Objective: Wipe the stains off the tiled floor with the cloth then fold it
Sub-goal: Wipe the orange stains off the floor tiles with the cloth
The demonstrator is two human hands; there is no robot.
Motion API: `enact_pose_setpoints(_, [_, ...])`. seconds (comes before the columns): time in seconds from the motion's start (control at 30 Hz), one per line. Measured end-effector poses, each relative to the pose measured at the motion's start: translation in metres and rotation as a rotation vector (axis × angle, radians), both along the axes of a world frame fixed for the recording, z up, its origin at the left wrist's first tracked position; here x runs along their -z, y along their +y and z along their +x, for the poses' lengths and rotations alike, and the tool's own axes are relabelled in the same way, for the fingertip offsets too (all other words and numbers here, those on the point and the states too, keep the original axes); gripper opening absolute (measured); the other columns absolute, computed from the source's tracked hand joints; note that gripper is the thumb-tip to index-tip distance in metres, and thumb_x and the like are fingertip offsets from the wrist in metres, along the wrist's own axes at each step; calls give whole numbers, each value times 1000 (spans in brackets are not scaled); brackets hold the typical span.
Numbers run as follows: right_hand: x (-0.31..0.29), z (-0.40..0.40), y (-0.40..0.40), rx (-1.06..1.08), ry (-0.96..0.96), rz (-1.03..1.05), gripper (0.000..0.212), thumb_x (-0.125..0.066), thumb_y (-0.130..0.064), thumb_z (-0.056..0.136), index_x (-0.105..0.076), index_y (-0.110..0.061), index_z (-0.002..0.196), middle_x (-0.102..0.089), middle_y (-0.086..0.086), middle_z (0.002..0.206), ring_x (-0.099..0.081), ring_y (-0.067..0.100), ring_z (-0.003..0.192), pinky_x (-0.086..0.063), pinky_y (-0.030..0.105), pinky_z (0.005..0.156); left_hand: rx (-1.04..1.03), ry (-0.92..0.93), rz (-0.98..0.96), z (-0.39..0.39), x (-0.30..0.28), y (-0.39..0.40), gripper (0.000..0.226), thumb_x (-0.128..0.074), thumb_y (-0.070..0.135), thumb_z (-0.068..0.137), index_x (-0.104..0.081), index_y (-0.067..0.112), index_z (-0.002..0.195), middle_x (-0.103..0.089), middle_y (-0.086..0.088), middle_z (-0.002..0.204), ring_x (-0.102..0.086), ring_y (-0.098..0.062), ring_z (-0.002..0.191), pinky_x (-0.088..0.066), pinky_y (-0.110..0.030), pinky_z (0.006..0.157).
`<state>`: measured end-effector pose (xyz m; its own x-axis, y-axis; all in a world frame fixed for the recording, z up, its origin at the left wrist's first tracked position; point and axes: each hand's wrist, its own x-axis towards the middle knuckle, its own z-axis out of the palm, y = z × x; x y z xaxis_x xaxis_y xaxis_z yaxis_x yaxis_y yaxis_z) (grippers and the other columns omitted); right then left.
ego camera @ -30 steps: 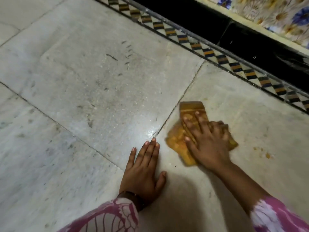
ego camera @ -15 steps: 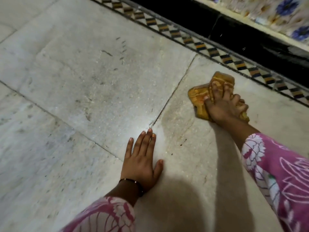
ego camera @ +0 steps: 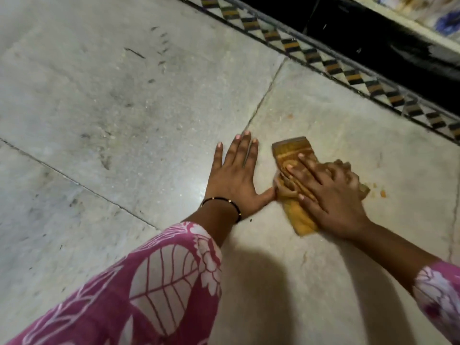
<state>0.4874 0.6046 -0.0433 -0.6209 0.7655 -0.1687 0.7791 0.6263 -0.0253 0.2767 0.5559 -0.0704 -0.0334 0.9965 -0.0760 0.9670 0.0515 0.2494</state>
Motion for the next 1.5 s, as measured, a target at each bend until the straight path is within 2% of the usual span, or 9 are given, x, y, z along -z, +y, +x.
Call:
enact_pose_setpoints(0.2, [0,-36,92,471,32,17,59,-22,-65,89,-15,-46,145,-12,-2,158,-24,37,129,-18,58,105,-23,-17,-5,0,1,0,99,-23,79,78,5,17,151,13,-2,159,16,-16,144,11,-47,116])
enact_pose_setpoints(0.4, [2,-51,56,103,-13,5,62,-23,-65,84,-14,-51,143,-11,-11,158,-22,34,133,-16,56,105,-28,-30,-3,1,-1,0,100,-24,80,77,1,17,151,9,-3,159,13,-17,145,11,-47,115])
enact_pose_setpoints(0.63, [-1,-51,102,461,-9,-35,56,-28,-57,93,-12,-47,145,-7,-6,158,-19,37,132,-14,58,107,-25,-32,-10,1,-2,0,100,-20,80,77,7,18,151,15,-2,158,17,-16,144,13,-47,115])
enact_pose_setpoints(0.77, [-4,-104,87,233,6,-22,56,-31,-55,92,-18,-43,145,-20,-1,155,-25,35,129,-14,53,106,-32,-25,-13,0,-3,2,100,-20,80,77,0,16,151,8,-3,159,13,-17,145,12,-46,115])
enact_pose_setpoints(0.93, [-16,16,47,193,-89,73,71,-20,-71,81,-23,-38,144,-42,12,129,-40,31,107,-28,42,87,-38,-50,0,0,-2,0,100,-20,80,76,3,18,151,9,-1,159,13,-15,145,11,-46,116])
enact_pose_setpoints(1.03, [-12,37,87,520,-139,28,83,-13,-80,77,-8,-35,148,-21,14,150,-22,36,133,-20,52,106,-35,-52,-1,0,-2,1,100,-20,80,77,6,19,150,12,-1,159,15,-15,145,13,-45,116])
enact_pose_setpoints(1.13, [3,-2,111,506,-110,-24,81,-13,-74,85,8,-29,150,7,7,159,6,30,145,2,57,113,-32,-20,-2,1,-1,0,99,-20,81,78,3,18,151,10,-1,159,12,-16,145,10,-46,116])
enact_pose_setpoints(1.33, [2,1,17,115,-16,-57,71,-10,-62,88,4,-31,150,7,-4,157,3,15,145,7,45,114,-29,-2,12,1,-1,0,98,-21,80,79,1,18,152,7,-2,159,10,-16,146,8,-46,117])
enact_pose_setpoints(1.5, [-9,102,-12,293,-11,-86,69,-15,-65,87,-4,-37,149,-4,-5,158,-10,17,144,-8,47,114,-41,-3,6,1,0,0,98,-19,81,79,6,19,151,13,0,159,15,-14,145,10,-46,117])
